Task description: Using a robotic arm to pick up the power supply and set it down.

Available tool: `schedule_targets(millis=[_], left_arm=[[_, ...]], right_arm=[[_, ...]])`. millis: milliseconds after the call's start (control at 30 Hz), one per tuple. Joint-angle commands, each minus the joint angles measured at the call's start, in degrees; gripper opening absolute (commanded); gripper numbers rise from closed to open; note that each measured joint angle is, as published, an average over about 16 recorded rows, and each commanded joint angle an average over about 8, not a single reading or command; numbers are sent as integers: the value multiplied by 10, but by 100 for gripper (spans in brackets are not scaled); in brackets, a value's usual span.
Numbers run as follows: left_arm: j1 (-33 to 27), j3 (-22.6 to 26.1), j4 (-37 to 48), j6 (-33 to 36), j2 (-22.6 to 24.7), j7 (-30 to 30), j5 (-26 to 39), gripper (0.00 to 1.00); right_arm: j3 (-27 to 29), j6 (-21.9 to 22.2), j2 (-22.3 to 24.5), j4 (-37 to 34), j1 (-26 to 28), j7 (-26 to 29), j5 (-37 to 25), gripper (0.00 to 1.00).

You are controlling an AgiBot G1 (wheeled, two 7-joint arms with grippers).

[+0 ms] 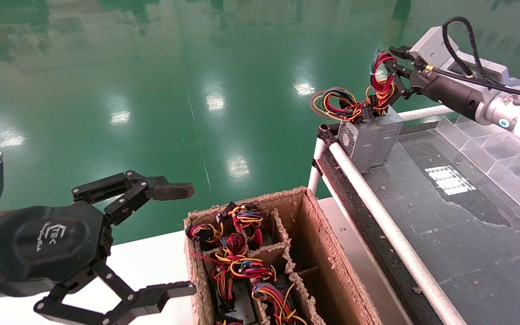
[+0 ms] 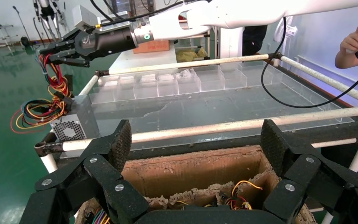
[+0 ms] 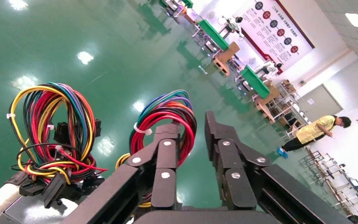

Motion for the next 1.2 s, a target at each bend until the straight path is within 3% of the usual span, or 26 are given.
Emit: schedule_targets(millis=[33,400,733,1200], left_arm=[[0,0,0,0,0,0,0,100],[0,0,0,0,0,0,0,100],[0,0,0,0,0,0,0,100],[0,1,1,0,0,0,-1,100]], right_arm=[[-1,1,0,-4,2,-2,-2,100],[-8,-24,15,-24,15,32,-11,100],[9,-98,39,-50,48,160,14,100],[5,-163,93,106,-39,275,71,100]])
